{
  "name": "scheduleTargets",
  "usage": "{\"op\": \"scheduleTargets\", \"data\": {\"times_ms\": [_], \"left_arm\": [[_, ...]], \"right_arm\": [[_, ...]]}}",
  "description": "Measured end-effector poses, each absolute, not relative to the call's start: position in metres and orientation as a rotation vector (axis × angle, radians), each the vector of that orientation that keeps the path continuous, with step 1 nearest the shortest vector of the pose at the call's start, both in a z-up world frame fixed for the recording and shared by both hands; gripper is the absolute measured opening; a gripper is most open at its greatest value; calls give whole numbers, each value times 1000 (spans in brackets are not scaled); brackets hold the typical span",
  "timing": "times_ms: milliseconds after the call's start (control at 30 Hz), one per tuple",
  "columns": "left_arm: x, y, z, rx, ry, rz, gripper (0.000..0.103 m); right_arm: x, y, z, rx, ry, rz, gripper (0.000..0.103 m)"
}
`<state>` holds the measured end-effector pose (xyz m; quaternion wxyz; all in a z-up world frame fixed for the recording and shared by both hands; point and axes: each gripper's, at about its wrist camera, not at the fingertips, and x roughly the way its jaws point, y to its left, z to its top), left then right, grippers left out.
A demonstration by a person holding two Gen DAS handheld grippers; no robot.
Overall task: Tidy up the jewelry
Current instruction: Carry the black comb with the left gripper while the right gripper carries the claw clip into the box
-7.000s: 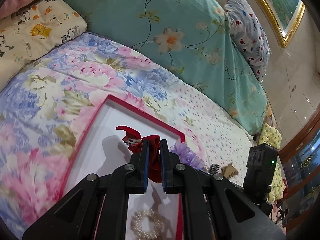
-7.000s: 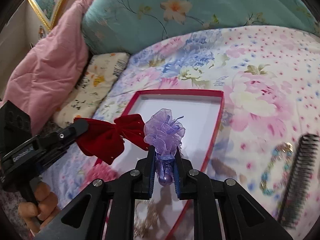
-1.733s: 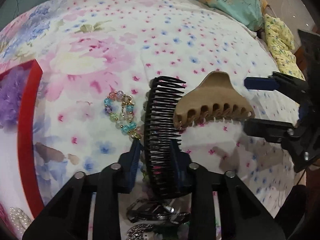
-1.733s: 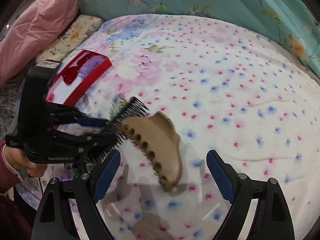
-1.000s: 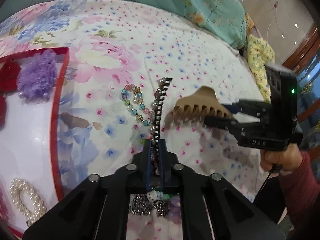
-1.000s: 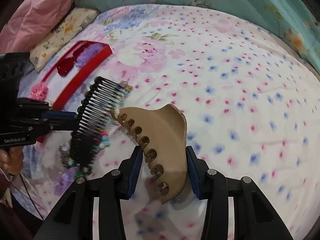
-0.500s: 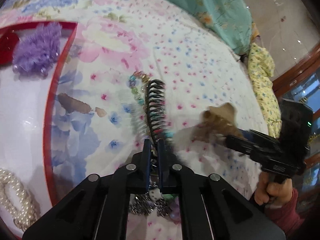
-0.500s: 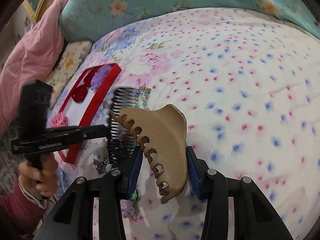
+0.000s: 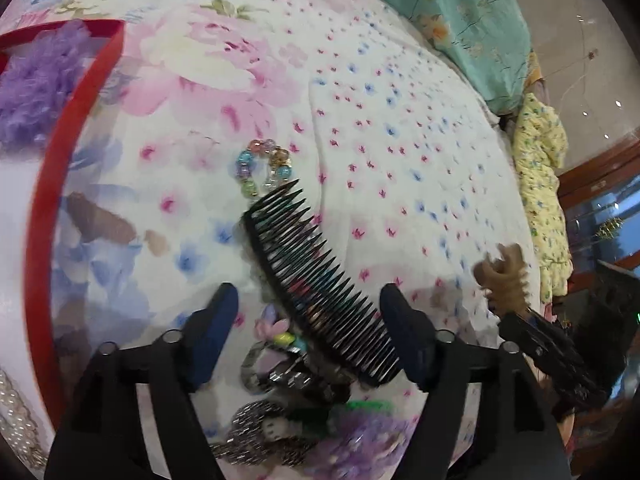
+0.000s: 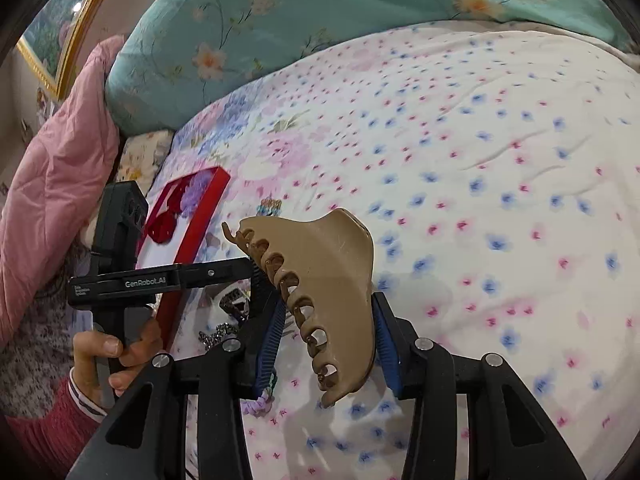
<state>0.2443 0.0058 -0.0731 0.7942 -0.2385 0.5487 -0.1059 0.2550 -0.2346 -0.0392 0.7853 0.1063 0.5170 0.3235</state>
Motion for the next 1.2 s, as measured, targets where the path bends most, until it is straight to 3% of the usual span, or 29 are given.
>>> {"op": "scheduleTargets", "data": {"times_ms": [167,200,233,333,700,1200], "left_arm": [[256,-25,-73,-367,1201,-170,74],[256,-34,-73,-304,1196,-154,68],[255,-40,-73,-256,1189,-142,53],[249,-50,-74,-182,1173,-156,48],[201,5,-34,-303,1054,-185,46],[147,114,6,-385,939,-46,46]], "right_arm": [[253,-256,-31,263,1073,635,44],[252,-260,-30,270,1068,624,44],[251,-262,-30,275,1066,618,44],[248,-270,-29,299,1061,613,44],[235,-266,-31,344,1060,629,44],[220,-151,-31,278,1079,794,44]]}}
